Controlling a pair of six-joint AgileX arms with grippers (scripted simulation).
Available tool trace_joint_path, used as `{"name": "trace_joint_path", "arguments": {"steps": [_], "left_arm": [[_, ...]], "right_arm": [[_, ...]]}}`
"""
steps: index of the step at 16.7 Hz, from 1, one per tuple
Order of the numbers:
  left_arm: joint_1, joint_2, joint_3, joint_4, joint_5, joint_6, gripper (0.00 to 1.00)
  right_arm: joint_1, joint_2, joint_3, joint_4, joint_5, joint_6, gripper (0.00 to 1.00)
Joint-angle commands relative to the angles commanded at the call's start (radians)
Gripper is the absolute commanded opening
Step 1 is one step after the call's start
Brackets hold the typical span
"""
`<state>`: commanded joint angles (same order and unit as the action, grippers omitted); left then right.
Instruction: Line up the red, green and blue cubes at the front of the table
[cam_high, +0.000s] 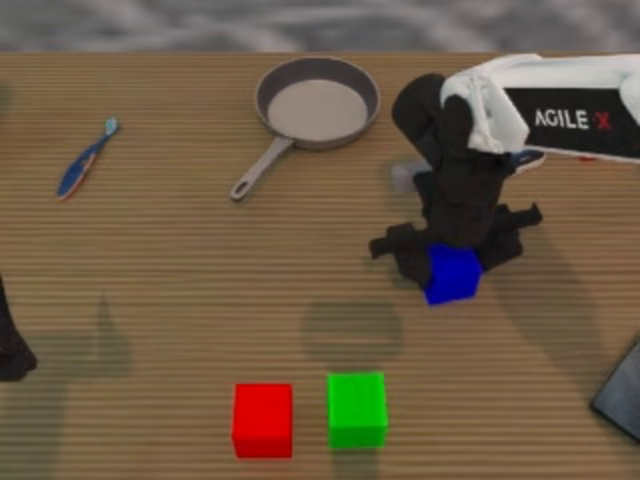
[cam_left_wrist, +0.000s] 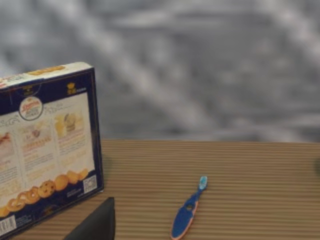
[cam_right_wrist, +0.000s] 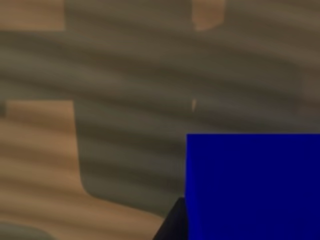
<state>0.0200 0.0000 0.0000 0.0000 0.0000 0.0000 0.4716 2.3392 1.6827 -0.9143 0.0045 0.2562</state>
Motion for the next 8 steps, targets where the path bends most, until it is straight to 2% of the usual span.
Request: {"name": "trace_joint_path", "arguments": {"steps": [3, 8], "left_arm": [[0.000, 0.000, 0.000, 0.000, 0.000, 0.000, 1.00], [0.000, 0.000, 0.000, 0.000, 0.000, 0.000, 1.00]], "right_arm": [[-0.001, -0.007, 0.014, -0.018, 0.001, 0.000, 0.00], [0.004, -0.063, 0.109, -0.182, 0.000, 0.001, 0.00]]}}
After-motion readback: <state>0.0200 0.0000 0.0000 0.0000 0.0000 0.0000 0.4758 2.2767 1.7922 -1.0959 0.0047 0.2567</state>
